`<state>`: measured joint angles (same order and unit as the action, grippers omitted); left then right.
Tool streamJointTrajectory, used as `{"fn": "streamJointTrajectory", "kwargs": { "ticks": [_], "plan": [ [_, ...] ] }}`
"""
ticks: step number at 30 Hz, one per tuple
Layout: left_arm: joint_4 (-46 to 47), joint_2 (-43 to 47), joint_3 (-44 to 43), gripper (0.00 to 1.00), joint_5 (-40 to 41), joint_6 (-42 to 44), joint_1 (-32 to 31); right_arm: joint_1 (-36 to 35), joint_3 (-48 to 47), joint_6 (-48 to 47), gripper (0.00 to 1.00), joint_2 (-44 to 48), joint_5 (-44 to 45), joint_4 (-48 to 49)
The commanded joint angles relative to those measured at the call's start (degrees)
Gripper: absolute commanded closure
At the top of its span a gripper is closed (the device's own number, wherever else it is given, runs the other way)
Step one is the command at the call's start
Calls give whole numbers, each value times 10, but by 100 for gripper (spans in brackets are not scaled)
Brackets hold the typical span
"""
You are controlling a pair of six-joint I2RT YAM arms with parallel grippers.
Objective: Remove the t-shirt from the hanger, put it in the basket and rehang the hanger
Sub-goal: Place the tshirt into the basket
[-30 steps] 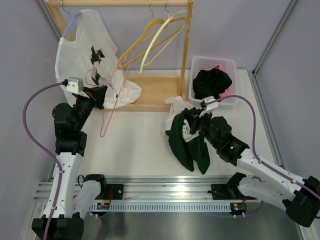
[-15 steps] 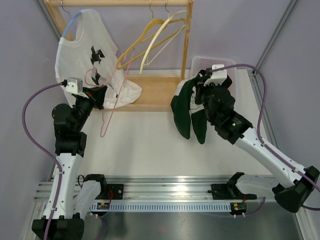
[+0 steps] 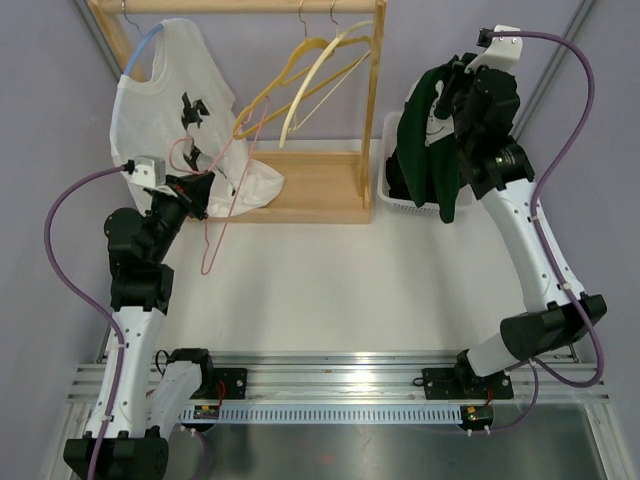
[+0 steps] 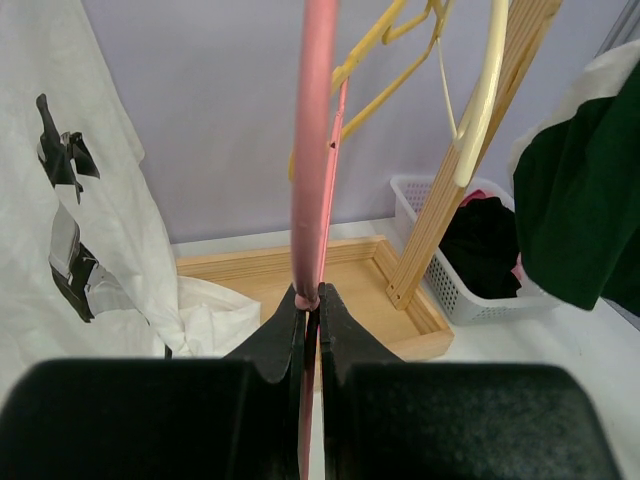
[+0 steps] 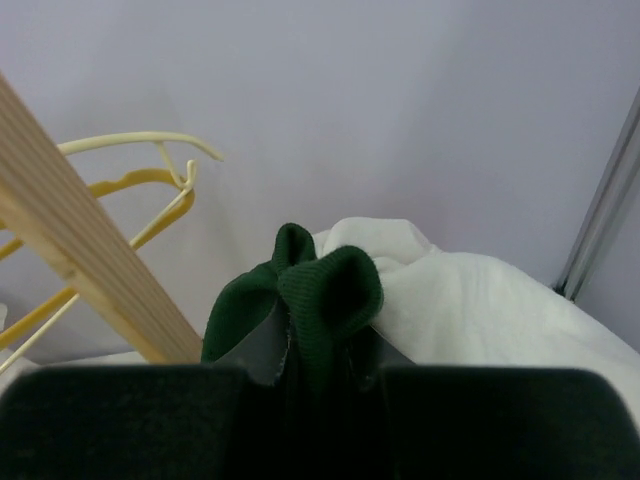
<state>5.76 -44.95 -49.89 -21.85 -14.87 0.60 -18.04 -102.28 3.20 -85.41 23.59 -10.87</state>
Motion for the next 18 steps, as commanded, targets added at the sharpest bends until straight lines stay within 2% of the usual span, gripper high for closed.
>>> {"fn": "streamJointTrajectory", "kwargs": {
  "ticks": [1,4,8,11,15,18],
  "plan": [
    [37,9,9,100,-1,-2,1,47,-41,43,100,-45,-91,25],
    [40,11,11,100,6,-3,1,64,-68,75,100,-94,-146,35],
    [42,16,16,100,18,-2,1,64,-63,78,100,-142,-126,67],
    [43,21,17,100,22,-5,1,65,-29,91,100,-155,-115,96],
    [38,28,18,100,15,-6,1,65,101,145,100,-154,-95,185],
    [38,36,19,100,9,-8,1,67,116,159,100,-179,-52,182]
  ]
}}
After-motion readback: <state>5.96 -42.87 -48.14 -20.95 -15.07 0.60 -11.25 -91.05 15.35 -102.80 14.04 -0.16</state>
